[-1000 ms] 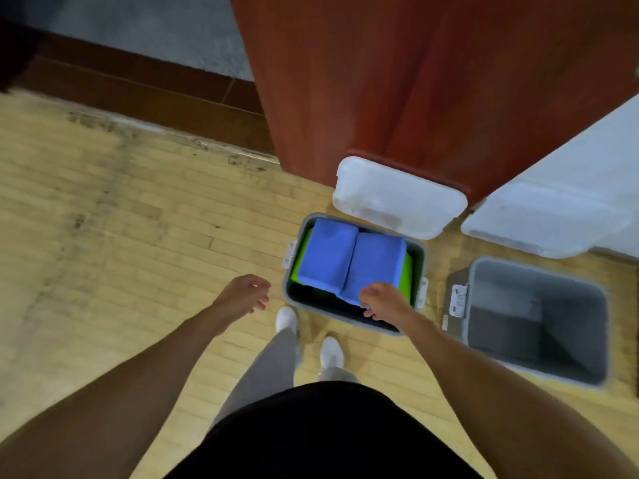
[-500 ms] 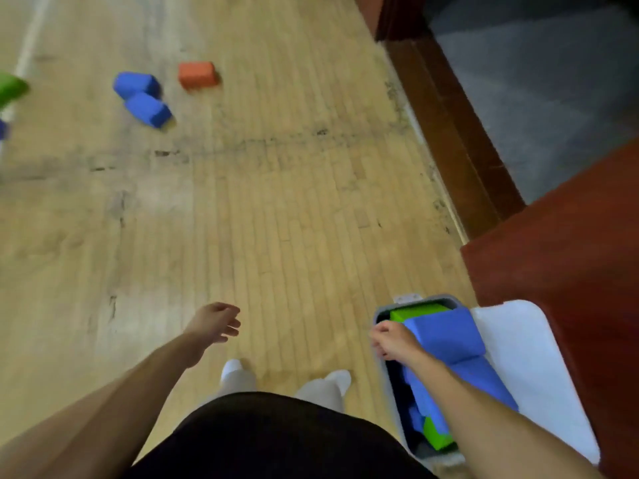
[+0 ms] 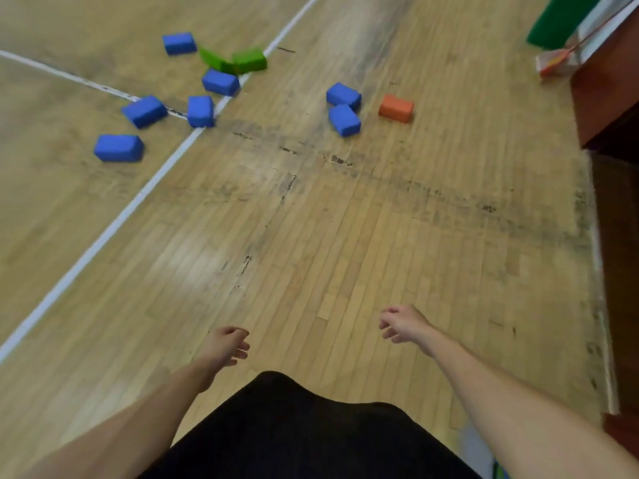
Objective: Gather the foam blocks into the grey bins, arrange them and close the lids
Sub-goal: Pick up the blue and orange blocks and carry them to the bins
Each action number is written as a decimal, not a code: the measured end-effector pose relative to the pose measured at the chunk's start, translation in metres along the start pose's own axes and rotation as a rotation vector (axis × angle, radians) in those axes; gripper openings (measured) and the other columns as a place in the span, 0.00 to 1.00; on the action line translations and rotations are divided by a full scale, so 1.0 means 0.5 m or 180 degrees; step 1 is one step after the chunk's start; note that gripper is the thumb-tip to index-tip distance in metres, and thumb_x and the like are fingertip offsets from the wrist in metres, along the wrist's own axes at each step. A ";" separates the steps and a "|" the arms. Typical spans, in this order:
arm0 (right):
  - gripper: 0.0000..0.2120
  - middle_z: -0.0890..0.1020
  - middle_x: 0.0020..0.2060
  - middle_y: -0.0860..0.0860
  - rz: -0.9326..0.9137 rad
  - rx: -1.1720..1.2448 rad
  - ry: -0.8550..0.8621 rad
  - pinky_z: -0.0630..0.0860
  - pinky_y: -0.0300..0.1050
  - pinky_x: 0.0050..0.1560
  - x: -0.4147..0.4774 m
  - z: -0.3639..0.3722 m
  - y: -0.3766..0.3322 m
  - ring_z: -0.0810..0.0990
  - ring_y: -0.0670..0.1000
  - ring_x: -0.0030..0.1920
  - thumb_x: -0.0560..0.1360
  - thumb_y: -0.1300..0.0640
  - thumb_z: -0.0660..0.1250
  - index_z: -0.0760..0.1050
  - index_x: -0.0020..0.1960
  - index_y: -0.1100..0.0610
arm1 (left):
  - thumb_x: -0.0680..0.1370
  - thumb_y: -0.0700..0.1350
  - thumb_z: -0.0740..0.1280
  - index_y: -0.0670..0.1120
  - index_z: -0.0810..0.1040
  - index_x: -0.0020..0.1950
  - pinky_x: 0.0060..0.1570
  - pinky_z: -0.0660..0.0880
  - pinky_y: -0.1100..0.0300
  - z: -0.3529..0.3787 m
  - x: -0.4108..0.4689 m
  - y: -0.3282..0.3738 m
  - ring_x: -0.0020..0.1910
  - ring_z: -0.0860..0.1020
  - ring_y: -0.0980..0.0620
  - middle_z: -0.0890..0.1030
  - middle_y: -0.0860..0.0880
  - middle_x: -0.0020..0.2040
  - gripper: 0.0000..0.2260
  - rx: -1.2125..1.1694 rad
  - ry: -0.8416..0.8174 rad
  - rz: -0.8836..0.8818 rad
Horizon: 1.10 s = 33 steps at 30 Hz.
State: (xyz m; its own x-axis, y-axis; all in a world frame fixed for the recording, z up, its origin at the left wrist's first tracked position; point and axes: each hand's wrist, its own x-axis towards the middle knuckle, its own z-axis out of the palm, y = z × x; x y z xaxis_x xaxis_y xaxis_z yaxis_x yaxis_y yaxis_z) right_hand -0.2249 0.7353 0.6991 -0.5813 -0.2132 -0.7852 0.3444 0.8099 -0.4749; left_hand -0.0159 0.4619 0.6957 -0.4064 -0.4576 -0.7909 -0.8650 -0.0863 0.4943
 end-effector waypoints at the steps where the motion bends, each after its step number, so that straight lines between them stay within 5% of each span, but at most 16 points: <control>1: 0.06 0.80 0.43 0.51 -0.0063 -0.0091 -0.0063 0.74 0.41 0.39 0.008 0.017 -0.048 0.79 0.48 0.39 0.79 0.56 0.61 0.75 0.52 0.55 | 0.82 0.44 0.58 0.43 0.77 0.57 0.41 0.75 0.58 -0.037 0.014 -0.001 0.44 0.80 0.47 0.80 0.44 0.46 0.10 -0.0069 0.0052 -0.0044; 9: 0.06 0.80 0.42 0.52 -0.0170 -0.0194 -0.0161 0.74 0.43 0.40 0.127 0.095 -0.275 0.79 0.49 0.38 0.79 0.56 0.62 0.75 0.52 0.56 | 0.82 0.45 0.59 0.44 0.77 0.56 0.47 0.76 0.54 -0.202 0.137 0.085 0.46 0.80 0.46 0.80 0.43 0.48 0.09 -0.0386 0.0133 -0.0030; 17: 0.07 0.81 0.43 0.53 0.0190 -0.0015 -0.0347 0.77 0.43 0.40 0.365 0.118 -0.460 0.81 0.51 0.41 0.78 0.56 0.62 0.76 0.46 0.58 | 0.82 0.42 0.58 0.42 0.77 0.55 0.47 0.74 0.54 -0.354 0.372 0.340 0.44 0.78 0.46 0.79 0.42 0.46 0.09 -0.0345 0.0289 0.0072; 21: 0.07 0.80 0.43 0.53 0.0201 0.0091 -0.0402 0.77 0.44 0.41 0.450 0.066 -0.608 0.81 0.51 0.41 0.79 0.56 0.61 0.75 0.45 0.56 | 0.81 0.42 0.58 0.43 0.78 0.54 0.47 0.75 0.54 -0.419 0.473 0.518 0.44 0.79 0.47 0.80 0.42 0.46 0.09 -0.0128 0.0280 0.0184; 25: 0.07 0.81 0.46 0.53 0.0143 0.0295 -0.0210 0.79 0.48 0.52 0.530 -0.033 -0.762 0.82 0.52 0.45 0.80 0.56 0.60 0.75 0.54 0.57 | 0.81 0.42 0.58 0.46 0.78 0.52 0.47 0.76 0.53 -0.459 0.563 0.677 0.45 0.81 0.47 0.81 0.44 0.46 0.09 -0.0042 0.0311 0.0384; 33: 0.10 0.82 0.47 0.54 0.0293 0.0491 0.0086 0.80 0.48 0.51 0.736 -0.172 -0.926 0.83 0.53 0.47 0.80 0.55 0.61 0.76 0.57 0.57 | 0.81 0.42 0.59 0.42 0.78 0.55 0.42 0.76 0.55 -0.467 0.795 0.899 0.46 0.81 0.45 0.81 0.42 0.47 0.09 -0.0119 0.0199 0.0089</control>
State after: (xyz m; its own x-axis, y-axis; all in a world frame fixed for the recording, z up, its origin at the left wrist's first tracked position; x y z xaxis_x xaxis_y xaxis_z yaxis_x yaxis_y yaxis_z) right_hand -0.6614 0.3289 0.6640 -0.5610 -0.1257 -0.8182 0.5049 0.7314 -0.4585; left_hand -0.4974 0.0347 0.6879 -0.4100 -0.5145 -0.7531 -0.8415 -0.1050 0.5299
